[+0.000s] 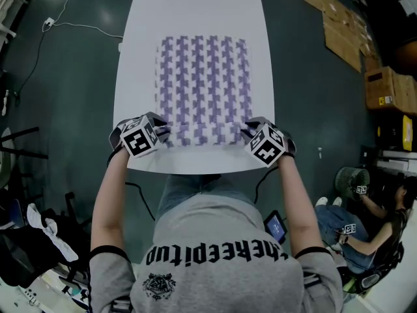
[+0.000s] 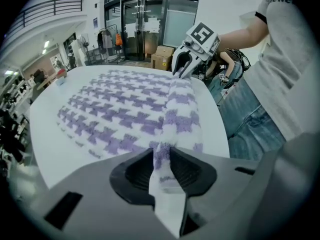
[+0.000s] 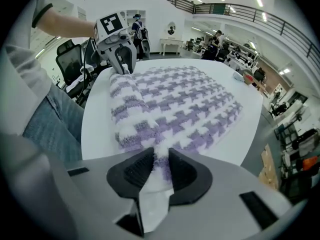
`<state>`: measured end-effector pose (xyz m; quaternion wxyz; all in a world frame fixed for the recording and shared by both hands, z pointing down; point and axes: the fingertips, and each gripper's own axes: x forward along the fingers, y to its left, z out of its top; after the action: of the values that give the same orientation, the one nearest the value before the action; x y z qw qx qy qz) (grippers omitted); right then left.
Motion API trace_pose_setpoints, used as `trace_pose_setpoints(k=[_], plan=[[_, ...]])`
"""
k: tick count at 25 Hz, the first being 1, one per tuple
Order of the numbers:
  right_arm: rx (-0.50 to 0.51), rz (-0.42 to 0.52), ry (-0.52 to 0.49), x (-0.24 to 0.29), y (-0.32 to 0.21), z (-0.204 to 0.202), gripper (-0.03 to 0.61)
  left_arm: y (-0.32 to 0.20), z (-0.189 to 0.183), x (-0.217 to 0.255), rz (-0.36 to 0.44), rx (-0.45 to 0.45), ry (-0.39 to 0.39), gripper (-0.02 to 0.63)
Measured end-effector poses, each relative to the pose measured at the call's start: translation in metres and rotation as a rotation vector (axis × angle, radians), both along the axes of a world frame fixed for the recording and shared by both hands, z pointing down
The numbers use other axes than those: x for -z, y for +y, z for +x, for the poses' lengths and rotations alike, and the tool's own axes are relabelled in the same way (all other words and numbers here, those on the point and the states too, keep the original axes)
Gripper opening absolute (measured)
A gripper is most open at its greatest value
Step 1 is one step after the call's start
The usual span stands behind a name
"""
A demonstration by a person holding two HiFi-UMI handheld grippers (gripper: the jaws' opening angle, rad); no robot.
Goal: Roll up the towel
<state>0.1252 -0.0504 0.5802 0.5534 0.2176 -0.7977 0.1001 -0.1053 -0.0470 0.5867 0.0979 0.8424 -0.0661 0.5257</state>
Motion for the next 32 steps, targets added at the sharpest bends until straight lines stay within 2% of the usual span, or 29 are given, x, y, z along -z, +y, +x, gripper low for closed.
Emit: trace_pose_setpoints(k=[5, 8, 12, 15, 18, 22, 26, 29, 32], plan=[[0.002, -0.013, 0.028, -0.011, -0.009, -0.003, 0.089, -0.009, 0.001, -0.005, 0.046, -0.014, -0.026, 0.101], [-0.002, 0.002, 0.014, 0.000, -0.005, -0.003, 0.089, -0.008, 0.000, 0.018, 0.130, -0.015, -0.011, 0.101], [-0.039, 0.060, -0.056, 0.021, 0.001, 0.000, 0.091, 0.003, 0.001, 0.057, 0.245, -0.032, 0.040, 0.103], [-0.069, 0.119, -0.073, 0.036, 0.001, 0.007, 0.091, 0.027, 0.007, 0.063, 0.257, -0.091, 0.043, 0.152], [-0.077, 0.169, -0.073, 0.045, 0.001, 0.014, 0.097, 0.053, 0.014, 0.044, 0.234, -0.156, 0.009, 0.194], [0.063, 0.167, -0.049, 0.031, 0.024, -0.001, 0.121, 0.057, 0.012, -0.002, 0.209, -0.170, -0.070, 0.229], [0.206, 0.148, 0.047, 0.001, 0.044, -0.013, 0.176, 0.049, 0.012, -0.013, 0.212, -0.140, -0.092, 0.236], [0.218, 0.167, 0.107, -0.014, 0.037, -0.009, 0.186, 0.043, 0.012, -0.014, 0.225, -0.148, -0.114, 0.236], [0.213, 0.207, 0.142, -0.008, 0.029, -0.007, 0.184, 0.039, 0.009, -0.004, 0.254, -0.139, -0.134, 0.220]])
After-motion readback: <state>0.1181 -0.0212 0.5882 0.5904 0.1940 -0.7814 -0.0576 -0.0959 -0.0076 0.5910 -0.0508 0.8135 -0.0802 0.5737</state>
